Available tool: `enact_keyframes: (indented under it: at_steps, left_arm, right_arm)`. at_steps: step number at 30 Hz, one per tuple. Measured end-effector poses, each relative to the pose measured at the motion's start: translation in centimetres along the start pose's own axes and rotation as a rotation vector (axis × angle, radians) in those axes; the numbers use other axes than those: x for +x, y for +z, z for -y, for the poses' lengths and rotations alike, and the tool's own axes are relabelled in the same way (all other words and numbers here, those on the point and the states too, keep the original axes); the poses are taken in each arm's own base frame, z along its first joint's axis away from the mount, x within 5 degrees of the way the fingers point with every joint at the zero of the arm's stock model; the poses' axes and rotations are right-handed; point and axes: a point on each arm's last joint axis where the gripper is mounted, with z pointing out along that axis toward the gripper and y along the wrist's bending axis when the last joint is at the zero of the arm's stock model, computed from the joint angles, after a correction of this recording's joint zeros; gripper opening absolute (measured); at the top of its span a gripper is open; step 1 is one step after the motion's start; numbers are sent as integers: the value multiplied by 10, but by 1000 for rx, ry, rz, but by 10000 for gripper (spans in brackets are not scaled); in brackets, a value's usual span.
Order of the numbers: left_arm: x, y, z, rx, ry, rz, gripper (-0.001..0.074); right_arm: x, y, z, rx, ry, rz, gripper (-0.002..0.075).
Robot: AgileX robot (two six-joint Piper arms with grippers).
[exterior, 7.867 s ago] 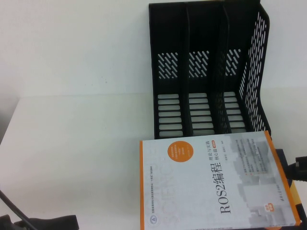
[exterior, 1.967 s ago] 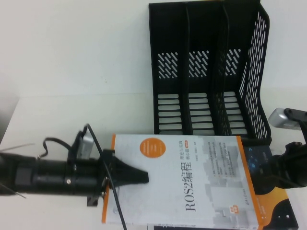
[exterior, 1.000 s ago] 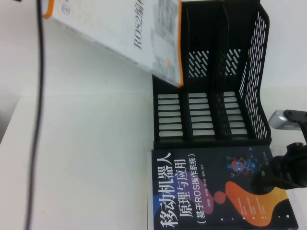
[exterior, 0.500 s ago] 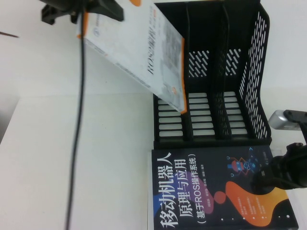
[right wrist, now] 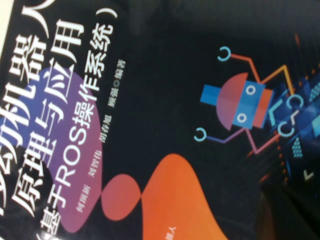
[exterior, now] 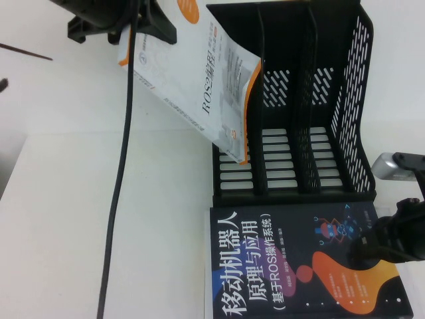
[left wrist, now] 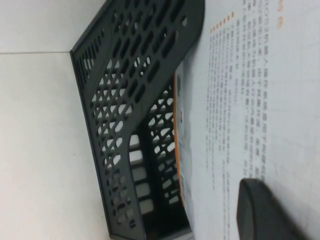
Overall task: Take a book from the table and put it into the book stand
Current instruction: Place the book on the book shelf
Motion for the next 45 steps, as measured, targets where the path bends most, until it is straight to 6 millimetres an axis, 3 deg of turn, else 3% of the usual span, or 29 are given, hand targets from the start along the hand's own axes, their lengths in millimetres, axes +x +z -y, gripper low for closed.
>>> enact_keyframes:
  at_steps: [7, 15, 28, 35, 45]
  left_arm:
    - [-4, 21, -12, -16, -35, -25, 99]
    - [-3, 24, -17, -63, -31, -43, 99]
    - [-3, 34, -8, -107, -33, 19, 99]
    - [3, 61, 6, -179, -13, 67, 99]
    - [14, 109, 4, -209, -50, 10, 99]
  right_arm:
    - [0, 0, 0, 3, 0, 3, -3]
    - [-1, 0, 0, 5, 0, 6, -3]
    - [-1, 0, 1, 10, -1, 12, -3]
    - [-3, 0, 2, 25, -1, 29, -3]
    - [-3, 0, 2, 26, -1, 29, -3]
